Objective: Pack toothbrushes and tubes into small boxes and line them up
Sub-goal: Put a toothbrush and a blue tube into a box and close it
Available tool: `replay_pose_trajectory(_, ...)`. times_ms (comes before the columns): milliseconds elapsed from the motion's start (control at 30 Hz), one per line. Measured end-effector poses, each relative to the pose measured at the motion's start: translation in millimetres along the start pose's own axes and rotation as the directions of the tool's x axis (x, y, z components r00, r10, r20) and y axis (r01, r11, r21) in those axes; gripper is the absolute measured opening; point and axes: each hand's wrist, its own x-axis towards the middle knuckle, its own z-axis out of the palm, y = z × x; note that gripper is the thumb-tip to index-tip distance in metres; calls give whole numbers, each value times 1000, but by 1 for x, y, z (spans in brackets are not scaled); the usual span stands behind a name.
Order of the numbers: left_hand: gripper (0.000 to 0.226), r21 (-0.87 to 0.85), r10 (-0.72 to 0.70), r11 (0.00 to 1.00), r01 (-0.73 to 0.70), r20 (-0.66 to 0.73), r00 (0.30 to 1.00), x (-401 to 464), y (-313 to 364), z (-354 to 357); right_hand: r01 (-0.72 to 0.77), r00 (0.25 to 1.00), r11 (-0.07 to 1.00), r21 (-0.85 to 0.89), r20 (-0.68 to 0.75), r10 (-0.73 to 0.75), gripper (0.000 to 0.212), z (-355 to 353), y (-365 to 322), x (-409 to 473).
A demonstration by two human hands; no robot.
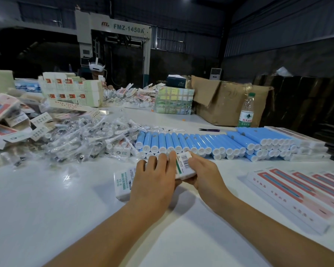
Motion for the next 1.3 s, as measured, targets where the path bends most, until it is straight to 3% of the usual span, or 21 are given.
replay_pose_trajectory(133, 75, -26, -37, 999, 40, 117, 992, 0, 1, 0, 34, 999, 999, 13, -20, -34, 24, -3, -1, 2)
replay_pose_trajectory(500, 70, 12, 26, 1000, -28, 113, 993, -1, 0, 0, 11, 1000, 999, 35, 2, -11, 31, -2, 1, 1)
replay_pose_trajectory(600, 69, 31, 33, 999, -37, 110, 993, -2, -1, 1, 42, 999, 987, -155, -4, -43, 36, -1, 3, -1)
replay_pose_trajectory(700, 71, 28, -22, 999, 20, 92, 996, -1, -3, 1, 148, 980, 915, -375, -67, -186, 29, -2, 2, -3)
replay_pose_trajectory(767, 71, 41, -66, 997, 63, 88, 994, 2, -4, 3, 233, 940, 878, -419, -133, -313, 11, -2, -1, -6)
replay_pose_trajectory(967, 76, 102, -110, 990, 100, 108, 988, 1, 0, -2, 318, 873, 780, -539, -155, -462, 15, 4, 5, -11)
replay_pose_trajectory(1067, 76, 131, -53, 990, 52, -1, 999, -1, -1, -4, 377, 834, 706, -600, -111, -540, 17, 5, 8, -14)
replay_pose_trajectory(1167, 75, 118, -38, 992, 42, -33, 999, -2, -4, -4, 366, 854, 720, -589, -94, -511, 19, 1, 7, -14)
replay_pose_trajectory(1300, 75, 167, -33, 985, 32, 7, 999, -4, -4, -10, 293, 925, 830, -474, -80, -373, 24, 2, 1, -9)
